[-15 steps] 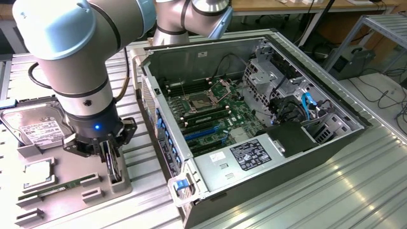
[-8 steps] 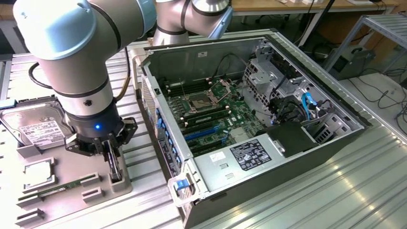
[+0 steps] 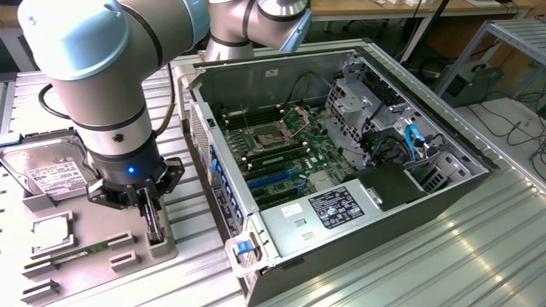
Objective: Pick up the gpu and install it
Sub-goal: 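Pick up the gpu and move the gpu toward the slot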
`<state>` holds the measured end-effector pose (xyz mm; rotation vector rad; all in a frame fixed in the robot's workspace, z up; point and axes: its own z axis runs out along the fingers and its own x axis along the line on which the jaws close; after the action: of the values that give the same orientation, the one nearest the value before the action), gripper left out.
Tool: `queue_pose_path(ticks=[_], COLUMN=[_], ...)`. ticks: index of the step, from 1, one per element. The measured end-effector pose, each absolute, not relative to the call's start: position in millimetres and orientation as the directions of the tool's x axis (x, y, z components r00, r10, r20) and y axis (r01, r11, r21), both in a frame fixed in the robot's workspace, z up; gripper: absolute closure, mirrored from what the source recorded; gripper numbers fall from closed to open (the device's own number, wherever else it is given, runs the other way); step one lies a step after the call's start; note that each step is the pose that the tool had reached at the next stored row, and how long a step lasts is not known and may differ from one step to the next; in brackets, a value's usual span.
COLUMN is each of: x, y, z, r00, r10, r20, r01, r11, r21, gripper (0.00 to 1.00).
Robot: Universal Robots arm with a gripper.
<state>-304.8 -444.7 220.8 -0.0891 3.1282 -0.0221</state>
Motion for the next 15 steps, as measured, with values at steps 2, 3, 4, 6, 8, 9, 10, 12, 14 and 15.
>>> queue_pose_path(ticks=[2, 3, 4, 6, 8, 9, 10, 12, 14, 15], x=[-304.8, -304.8, -304.8, -304.8, -304.8, -304.8, -304.8, -304.8, -304.8, -304.8], y=[-444.8, -444.8, -444.7, -444.8, -444.8, -444.8, -444.7, -444.8, -444.8, -444.7], z=[220.8, 220.8, 221.2, 222.7, 225.2, 226.8, 228.5, 231.4, 234.6, 235.8], r00=[-0.998, -0.998, -0.998, -0.998, -0.998, -0.998, -0.998, -0.998, -0.998, -0.998], r10=[-0.057, -0.057, -0.057, -0.057, -0.057, -0.057, -0.057, -0.057, -0.057, -0.057], r20=[-0.012, -0.012, -0.012, -0.012, -0.012, -0.012, -0.012, -0.012, -0.012, -0.012], r01=[-0.057, -0.057, -0.057, -0.057, -0.057, -0.057, -0.057, -0.057, -0.057, -0.057], r11=[0.998, 0.998, 0.998, 0.998, 0.998, 0.998, 0.998, 0.998, 0.998, 0.998], r21=[-0.014, -0.014, -0.015, -0.015, -0.015, -0.015, -0.015, -0.015, -0.015, -0.015], gripper=[0.72, 0.72, 0.72, 0.72, 0.72, 0.72, 0.72, 0.72, 0.72, 0.72])
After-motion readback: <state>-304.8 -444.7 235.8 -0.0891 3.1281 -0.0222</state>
